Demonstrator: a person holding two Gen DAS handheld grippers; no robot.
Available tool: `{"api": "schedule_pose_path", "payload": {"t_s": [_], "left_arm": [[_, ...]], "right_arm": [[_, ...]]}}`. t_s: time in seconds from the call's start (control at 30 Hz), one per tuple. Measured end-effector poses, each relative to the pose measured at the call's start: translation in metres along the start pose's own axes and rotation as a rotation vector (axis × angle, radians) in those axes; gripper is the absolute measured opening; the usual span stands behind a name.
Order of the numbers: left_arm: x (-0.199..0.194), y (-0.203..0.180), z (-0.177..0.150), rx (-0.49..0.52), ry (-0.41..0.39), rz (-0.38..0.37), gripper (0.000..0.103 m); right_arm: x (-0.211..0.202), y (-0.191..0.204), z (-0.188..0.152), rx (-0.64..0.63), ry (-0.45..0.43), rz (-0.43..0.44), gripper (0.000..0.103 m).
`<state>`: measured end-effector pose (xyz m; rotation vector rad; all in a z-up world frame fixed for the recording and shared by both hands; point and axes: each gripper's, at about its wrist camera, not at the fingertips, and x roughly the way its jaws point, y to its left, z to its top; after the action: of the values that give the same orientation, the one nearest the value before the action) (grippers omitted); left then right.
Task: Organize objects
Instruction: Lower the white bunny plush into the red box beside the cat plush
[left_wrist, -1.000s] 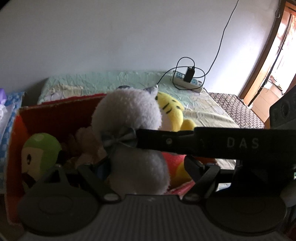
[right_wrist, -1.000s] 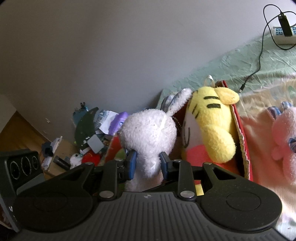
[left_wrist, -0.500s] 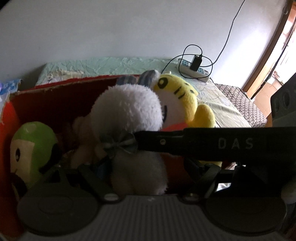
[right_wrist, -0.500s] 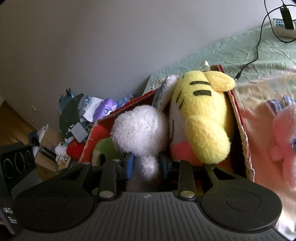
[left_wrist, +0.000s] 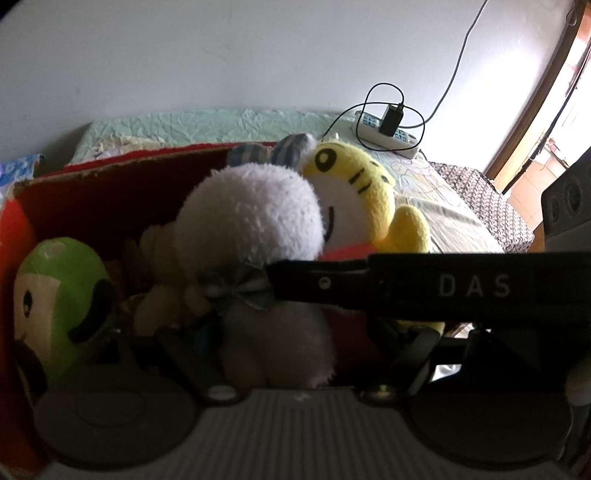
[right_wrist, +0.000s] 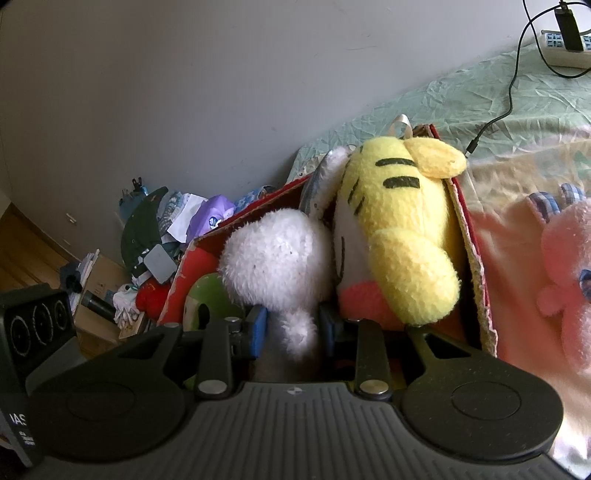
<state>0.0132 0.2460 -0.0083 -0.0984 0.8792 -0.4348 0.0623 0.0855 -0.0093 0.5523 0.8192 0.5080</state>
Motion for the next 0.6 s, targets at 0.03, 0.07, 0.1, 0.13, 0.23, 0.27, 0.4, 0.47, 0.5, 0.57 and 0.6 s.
{"api": "schedule_pose_path", "payload": {"t_s": [0.03,0.07,0.1,0.13,0.23,0.27,0.4,0.47,0.5,0.57,0.6], "left_arm": [[-0.0001,-0.0009,-0.0001,0.000,0.002,0.000,0.080],[-0.0003,-0.0016,-0.0001,0.000,0.003,0.001,0.080],[-0.0005,-0.0022,-0.0003,0.001,0.005,0.001,0.080],[-0.0007,-0.0028,-0.0004,0.001,0.007,0.002,0.081],[-0.0005,-0.0023,-0.0009,0.002,0.016,0.008,0.085],[-0.0001,-0.0017,-0.0010,0.001,0.021,0.010,0.086],[0.0000,-0.0018,-0.0011,-0.003,0.030,0.018,0.087],[-0.0005,-0.0031,-0.0011,0.002,0.028,0.029,0.087],[-0.0002,-0.0036,-0.0008,0.002,0.029,0.035,0.087],[0.0016,-0.0036,0.0002,-0.005,0.036,0.038,0.087],[0.0022,-0.0039,0.0005,-0.008,0.038,0.039,0.087]], "right_arm": [[-0.0007,-0.0003,-0.0002,0.000,-0.001,0.000,0.031],[-0.0012,-0.0002,-0.0005,0.001,-0.003,-0.001,0.031],[-0.0020,-0.0002,-0.0011,0.002,-0.004,-0.002,0.031],[-0.0030,-0.0012,-0.0016,0.002,-0.005,-0.002,0.031],[-0.0048,-0.0012,-0.0030,-0.001,-0.008,-0.004,0.031],[-0.0048,-0.0004,-0.0032,-0.003,-0.009,-0.006,0.031],[-0.0061,0.0002,-0.0040,-0.008,-0.015,-0.011,0.031],[-0.0072,0.0002,-0.0045,-0.014,-0.016,-0.010,0.032],[-0.0076,0.0009,-0.0052,-0.021,-0.016,-0.013,0.032],[-0.0083,0.0024,-0.0067,-0.040,-0.018,-0.021,0.033],[-0.0088,0.0028,-0.0076,-0.048,-0.020,-0.024,0.033]]}}
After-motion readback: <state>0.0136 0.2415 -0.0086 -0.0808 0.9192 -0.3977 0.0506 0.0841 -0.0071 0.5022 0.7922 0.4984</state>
